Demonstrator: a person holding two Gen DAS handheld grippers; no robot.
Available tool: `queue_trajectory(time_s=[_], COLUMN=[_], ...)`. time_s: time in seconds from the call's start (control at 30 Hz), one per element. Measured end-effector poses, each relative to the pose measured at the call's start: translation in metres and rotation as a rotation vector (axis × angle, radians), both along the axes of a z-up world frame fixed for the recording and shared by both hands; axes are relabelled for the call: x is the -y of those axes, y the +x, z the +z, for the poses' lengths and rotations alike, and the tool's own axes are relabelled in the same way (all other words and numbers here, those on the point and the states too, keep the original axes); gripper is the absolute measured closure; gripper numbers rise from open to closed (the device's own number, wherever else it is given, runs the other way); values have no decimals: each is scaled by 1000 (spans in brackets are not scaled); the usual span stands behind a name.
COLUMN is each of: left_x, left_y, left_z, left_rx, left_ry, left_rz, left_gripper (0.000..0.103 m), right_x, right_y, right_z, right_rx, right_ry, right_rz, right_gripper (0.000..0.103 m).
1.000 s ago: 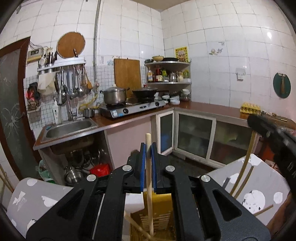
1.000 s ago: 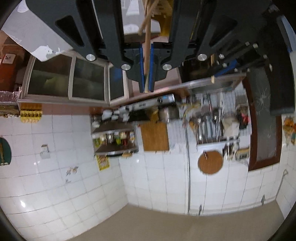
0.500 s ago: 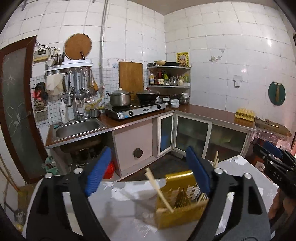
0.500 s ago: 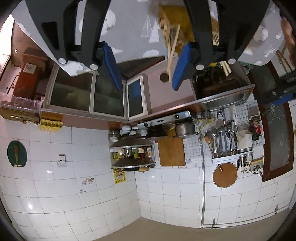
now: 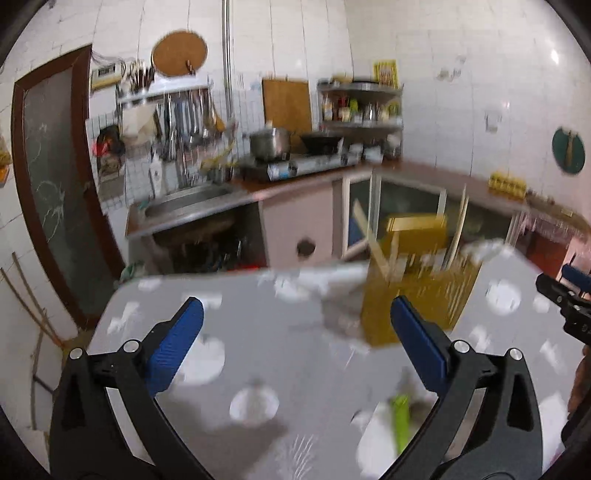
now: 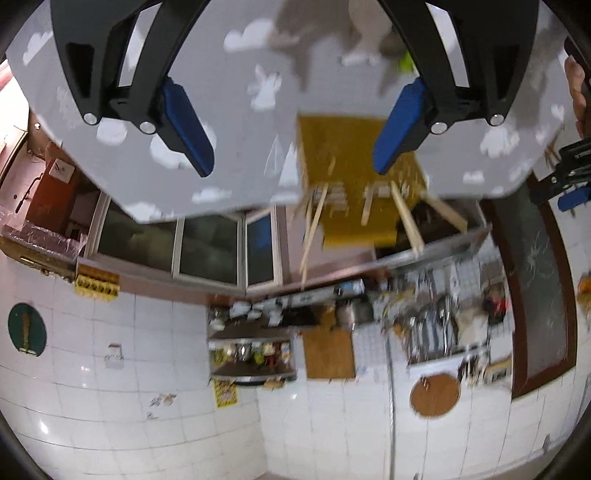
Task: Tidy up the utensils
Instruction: 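Move both open tools back toward the frog fork and grey spoon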
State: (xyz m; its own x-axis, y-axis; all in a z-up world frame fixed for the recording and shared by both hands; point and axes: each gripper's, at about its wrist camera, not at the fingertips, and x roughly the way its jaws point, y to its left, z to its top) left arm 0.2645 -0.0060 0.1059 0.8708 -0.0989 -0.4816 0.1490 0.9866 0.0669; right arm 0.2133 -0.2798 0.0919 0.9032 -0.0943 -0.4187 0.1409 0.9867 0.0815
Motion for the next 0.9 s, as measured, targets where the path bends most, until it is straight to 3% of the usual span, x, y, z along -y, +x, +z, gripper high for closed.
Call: queue_trajectory(time_s=[0.23, 0.4, 0.57, 0.8, 0.9], left_x=[-30, -43, -49, -61, -60], left_y=[8, 16, 20, 28, 32], left_z=[-73, -109, -123, -130, -134], left_rx=[-171, -260, -312, -355, -371], left_ry=[-12, -25, -22, -47, -31], left_rz=[51, 82, 87, 105, 113], left_gripper=[5, 5, 5, 5, 5], right_x=[-29, -57, -78, -94, -100], right_y=[3, 8, 14, 17, 25], right_z=[-76, -108, -126, -130, -131], right_rx=[-187, -299, -389, -424, -455], right_ry=[21, -3, -37, -56, -73], right_rz=[52, 103, 127, 143, 147], right_gripper=[17, 17, 17, 18, 28])
